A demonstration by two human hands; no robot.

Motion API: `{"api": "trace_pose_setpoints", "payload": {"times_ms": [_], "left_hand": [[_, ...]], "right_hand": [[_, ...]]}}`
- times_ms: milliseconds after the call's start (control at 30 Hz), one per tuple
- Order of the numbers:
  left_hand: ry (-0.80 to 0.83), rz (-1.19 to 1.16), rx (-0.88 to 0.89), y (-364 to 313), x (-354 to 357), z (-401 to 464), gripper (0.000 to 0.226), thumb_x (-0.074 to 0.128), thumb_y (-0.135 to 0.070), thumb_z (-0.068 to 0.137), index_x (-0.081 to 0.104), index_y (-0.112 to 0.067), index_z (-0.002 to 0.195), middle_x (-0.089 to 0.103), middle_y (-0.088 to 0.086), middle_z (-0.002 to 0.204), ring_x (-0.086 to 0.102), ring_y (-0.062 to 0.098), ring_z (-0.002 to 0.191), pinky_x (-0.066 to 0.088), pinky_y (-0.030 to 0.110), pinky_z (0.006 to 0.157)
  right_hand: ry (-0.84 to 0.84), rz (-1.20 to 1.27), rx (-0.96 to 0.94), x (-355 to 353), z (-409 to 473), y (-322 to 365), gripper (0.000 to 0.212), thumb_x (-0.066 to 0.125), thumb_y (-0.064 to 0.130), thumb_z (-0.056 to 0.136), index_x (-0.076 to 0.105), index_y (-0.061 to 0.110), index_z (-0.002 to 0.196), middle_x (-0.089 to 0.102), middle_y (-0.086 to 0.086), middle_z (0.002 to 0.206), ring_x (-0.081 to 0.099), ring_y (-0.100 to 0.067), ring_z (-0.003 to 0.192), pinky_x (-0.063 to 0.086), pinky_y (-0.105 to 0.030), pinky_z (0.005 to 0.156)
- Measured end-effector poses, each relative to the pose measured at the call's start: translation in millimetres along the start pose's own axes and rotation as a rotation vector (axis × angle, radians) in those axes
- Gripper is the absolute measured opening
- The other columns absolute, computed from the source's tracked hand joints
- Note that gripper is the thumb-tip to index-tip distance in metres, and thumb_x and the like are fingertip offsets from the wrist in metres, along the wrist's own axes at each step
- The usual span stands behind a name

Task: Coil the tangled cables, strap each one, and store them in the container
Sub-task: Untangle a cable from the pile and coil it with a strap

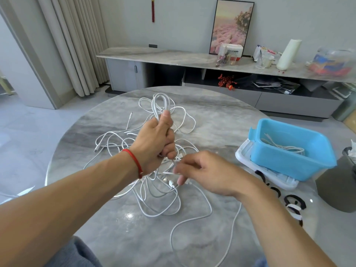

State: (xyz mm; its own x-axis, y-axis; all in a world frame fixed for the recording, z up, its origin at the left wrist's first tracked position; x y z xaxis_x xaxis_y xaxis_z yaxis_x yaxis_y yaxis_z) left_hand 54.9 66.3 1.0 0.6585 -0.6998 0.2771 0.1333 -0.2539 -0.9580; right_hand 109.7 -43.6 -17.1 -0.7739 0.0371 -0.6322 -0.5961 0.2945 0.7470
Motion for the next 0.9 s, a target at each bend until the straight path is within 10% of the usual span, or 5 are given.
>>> {"api": "trace_pose_setpoints", "payload": {"times_ms": [233, 500, 667, 900], "left_hand": [[-0.074, 0.132, -0.049, 7.7, -20.5, 3.9, 0.037, 0.038, -0.046, 0.105, 0.036, -0.017, 0.082, 0.028, -0.003, 0.050, 0.023, 0.012, 0.036, 0.030, 0.021, 0.036], [0.111, 0.371, -0.117, 22.6, 1.7, -7.6, 0.044, 0.040, -0.038, 0.106, 0.047, -0.005, 0.077, 0.046, 0.011, 0.055, 0.046, 0.022, 0.044, 0.039, 0.027, 0.045], [0.331, 0.329, -0.276, 39.7, 20.0, -20.1, 0.039, 0.044, -0.030, 0.107, 0.062, -0.004, 0.084, 0.060, 0.012, 0.066, 0.052, 0.019, 0.049, 0.053, 0.029, 0.050], [0.586, 0.411, -0.369, 47.4, 32.5, -30.0, 0.024, 0.045, -0.007, 0.103, 0.061, -0.019, 0.089, 0.053, 0.009, 0.072, 0.045, 0.009, 0.048, 0.046, 0.040, 0.057]], "right_hand": [[-0.088, -0.216, -0.150, -5.8, -1.6, 20.9, 0.022, 0.059, 0.036, 0.100, 0.075, 0.028, 0.088, 0.065, 0.010, 0.069, 0.060, -0.008, 0.065, 0.046, -0.028, 0.061], [-0.263, -0.295, -0.272, -17.7, -7.2, 43.4, 0.020, 0.065, 0.038, 0.098, 0.077, 0.027, 0.088, 0.073, 0.011, 0.082, 0.063, -0.006, 0.079, 0.049, -0.032, 0.076], [-0.353, -0.178, -0.215, -29.1, -11.0, 43.0, 0.018, 0.080, 0.034, 0.087, 0.064, 0.025, 0.083, 0.066, 0.019, 0.058, 0.060, 0.007, 0.059, 0.040, -0.010, 0.059], [-0.403, -0.241, -0.024, -40.8, -13.6, 31.7, 0.054, 0.081, 0.069, 0.067, 0.048, 0.027, 0.078, 0.065, 0.007, 0.068, 0.058, -0.007, 0.058, 0.044, -0.031, 0.055]]}}
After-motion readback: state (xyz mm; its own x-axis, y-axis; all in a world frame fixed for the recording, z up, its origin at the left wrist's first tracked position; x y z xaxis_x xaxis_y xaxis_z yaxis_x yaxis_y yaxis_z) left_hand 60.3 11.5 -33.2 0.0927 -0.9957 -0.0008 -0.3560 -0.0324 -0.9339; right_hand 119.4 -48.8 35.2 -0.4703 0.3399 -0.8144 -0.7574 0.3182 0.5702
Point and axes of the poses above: each hand's wrist, its own z-axis towards the middle knuckle, its own x-axis out of the palm, y = z × x, the point moved 9 cm from there along z, towards the middle knuckle
